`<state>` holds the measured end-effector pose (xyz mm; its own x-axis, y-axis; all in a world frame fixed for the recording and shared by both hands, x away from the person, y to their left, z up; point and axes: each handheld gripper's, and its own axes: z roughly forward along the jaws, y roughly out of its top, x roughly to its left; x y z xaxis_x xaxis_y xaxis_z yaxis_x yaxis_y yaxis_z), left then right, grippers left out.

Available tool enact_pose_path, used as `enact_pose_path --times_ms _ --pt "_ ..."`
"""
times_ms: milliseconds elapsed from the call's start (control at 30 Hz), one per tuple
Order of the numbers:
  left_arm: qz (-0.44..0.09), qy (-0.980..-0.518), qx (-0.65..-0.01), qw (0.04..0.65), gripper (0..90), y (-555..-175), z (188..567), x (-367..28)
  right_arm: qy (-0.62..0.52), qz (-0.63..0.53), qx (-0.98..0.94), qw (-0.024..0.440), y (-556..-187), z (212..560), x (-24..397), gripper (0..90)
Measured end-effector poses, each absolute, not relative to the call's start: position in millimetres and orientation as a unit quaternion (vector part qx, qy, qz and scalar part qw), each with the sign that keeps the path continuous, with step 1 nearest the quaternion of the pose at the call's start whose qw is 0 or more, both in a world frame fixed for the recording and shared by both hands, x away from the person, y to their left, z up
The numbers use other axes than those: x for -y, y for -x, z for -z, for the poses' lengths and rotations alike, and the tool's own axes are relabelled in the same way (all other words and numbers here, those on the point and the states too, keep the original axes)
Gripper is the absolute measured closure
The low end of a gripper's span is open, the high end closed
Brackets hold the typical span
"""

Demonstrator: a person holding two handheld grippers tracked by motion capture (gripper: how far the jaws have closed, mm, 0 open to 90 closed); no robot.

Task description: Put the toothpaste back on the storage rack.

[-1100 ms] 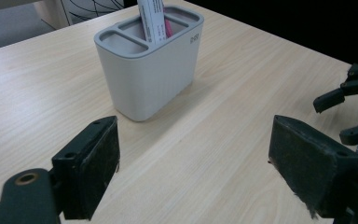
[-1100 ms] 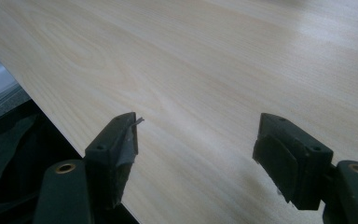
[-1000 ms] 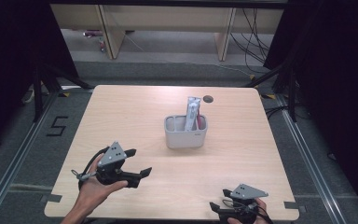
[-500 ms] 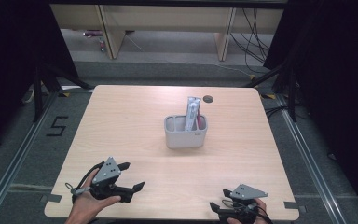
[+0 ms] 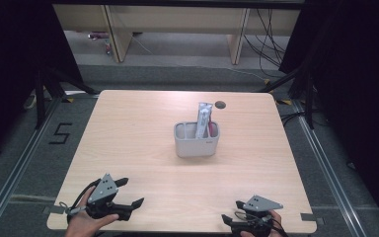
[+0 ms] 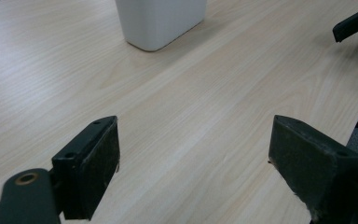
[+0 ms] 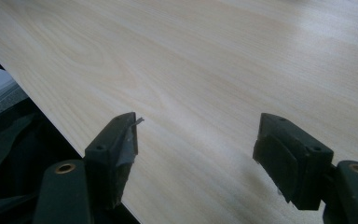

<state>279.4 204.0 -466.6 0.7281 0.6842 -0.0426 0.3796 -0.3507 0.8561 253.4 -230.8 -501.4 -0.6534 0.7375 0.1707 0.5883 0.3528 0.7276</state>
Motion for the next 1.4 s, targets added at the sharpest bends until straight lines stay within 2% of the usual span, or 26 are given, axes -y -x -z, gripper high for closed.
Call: enact_pose_path --times_ms 233,533,800,933,967,1000,1067,1400 --pt "-0.161 -0.807 -0.338 0.457 15.9 -272 477 -213 -0.404 -0.394 -0.818 0.113 -252 500 231 30.2" --pt "-0.159 -0.812 -0.338 0.449 15.9 -259 486 -215 -0.407 -0.397 -0.816 0.102 -252 500 230 30.1" --pt "-0.158 -0.813 -0.338 0.446 15.9 -250 491 -216 -0.406 -0.396 -0.816 0.112 -251 500 230 30.0" --pt "-0.157 -0.823 -0.332 0.433 15.7 -245 498 -220 -0.418 -0.406 -0.808 0.088 -249 500 227 29.7" --pt "-0.157 -0.825 -0.331 0.431 15.8 -244 498 -220 -0.402 -0.403 -0.816 0.107 -251 500 229 29.6" --pt "-0.153 -0.819 -0.334 0.441 15.8 -243 498 -220 -0.400 -0.409 -0.815 0.097 -252 500 229 29.6" --pt "-0.159 -0.820 -0.329 0.440 15.7 -243 496 -221 -0.406 -0.406 -0.810 0.116 -251 499 229 29.1" --pt "-0.154 -0.829 -0.332 0.422 15.7 -246 498 -222 -0.395 -0.408 -0.815 0.114 -252 499 229 28.8"
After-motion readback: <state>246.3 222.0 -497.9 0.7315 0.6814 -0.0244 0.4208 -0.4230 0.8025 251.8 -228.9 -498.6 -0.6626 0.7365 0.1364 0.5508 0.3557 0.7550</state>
